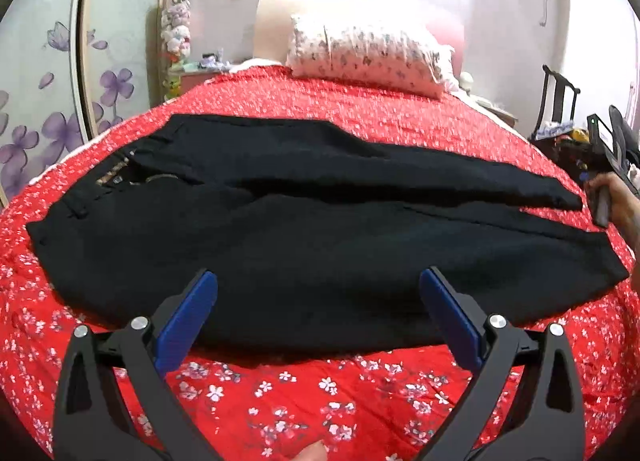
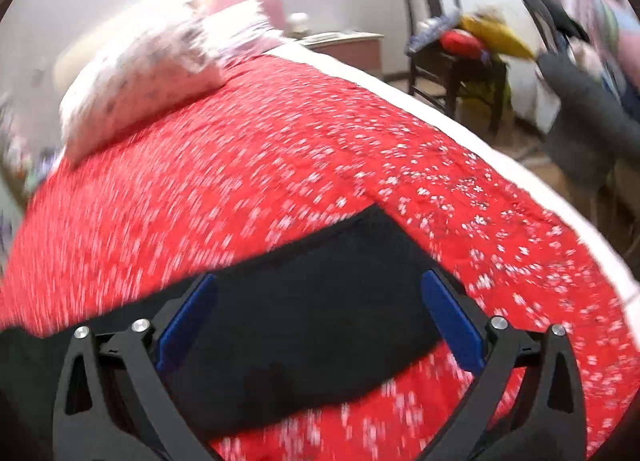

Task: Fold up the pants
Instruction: 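Move the right tool to the trouser leg hems and grasp them, then lift the hems with the right tool and carry them toward the waistband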

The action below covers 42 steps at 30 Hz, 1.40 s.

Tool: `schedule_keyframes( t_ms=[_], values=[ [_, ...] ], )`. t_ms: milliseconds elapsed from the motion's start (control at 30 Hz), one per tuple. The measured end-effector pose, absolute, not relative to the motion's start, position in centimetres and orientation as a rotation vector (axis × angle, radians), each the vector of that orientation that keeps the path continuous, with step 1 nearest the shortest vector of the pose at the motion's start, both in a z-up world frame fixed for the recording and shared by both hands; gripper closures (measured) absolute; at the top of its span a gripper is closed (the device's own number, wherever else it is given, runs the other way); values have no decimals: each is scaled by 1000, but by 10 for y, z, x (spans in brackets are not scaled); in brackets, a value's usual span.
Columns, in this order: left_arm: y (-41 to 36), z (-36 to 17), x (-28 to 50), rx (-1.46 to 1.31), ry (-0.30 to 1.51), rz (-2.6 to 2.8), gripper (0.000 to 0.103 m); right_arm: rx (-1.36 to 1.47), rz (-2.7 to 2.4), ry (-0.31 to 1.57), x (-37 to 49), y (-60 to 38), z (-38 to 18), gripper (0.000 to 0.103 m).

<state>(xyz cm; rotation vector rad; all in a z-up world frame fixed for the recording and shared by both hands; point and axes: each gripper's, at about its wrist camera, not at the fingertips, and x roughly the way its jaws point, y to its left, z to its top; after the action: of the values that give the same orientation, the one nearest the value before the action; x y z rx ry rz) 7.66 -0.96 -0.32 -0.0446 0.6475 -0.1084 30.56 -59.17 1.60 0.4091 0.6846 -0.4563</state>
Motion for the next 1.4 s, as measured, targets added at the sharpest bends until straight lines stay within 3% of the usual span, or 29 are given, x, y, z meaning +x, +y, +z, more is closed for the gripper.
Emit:
schedule_keyframes(
  t_ms=[167, 400, 467, 500, 600, 633, 667, 967, 1200, 1400],
  values=[
    [-12, -14, 86, -42, 691, -134, 2, 350, -565, 712, 337, -620, 2, 29],
    [-22, -22, 90, -9, 715, -174, 2, 310, -638, 771, 361, -641, -30, 32],
    [-23, -23, 91, 0, 722, -168, 2, 313, -613, 816, 366, -641, -44, 43],
    [-23, -24, 92, 0, 727, -166, 2, 300, -615, 804, 365, -639, -44, 44],
    [-22, -26, 93, -4, 740, -156, 2, 278, -604, 783, 363, -634, -39, 66],
    [-21, -26, 93, -7, 740, -154, 2, 281, -591, 769, 361, -632, -36, 82],
    [-20, -26, 93, -12, 740, -151, 2, 304, -556, 752, 356, -631, -33, 87],
    [-9, -24, 91, -84, 730, -158, 2, 452, -433, 555, 293, -620, 7, 91],
    [4, -20, 85, -170, 705, -150, 2, 533, -234, 387, 159, -597, 46, 92],
    [13, -13, 74, -209, 687, -137, 2, 580, -252, 490, 39, -567, 11, 92]
  ],
)
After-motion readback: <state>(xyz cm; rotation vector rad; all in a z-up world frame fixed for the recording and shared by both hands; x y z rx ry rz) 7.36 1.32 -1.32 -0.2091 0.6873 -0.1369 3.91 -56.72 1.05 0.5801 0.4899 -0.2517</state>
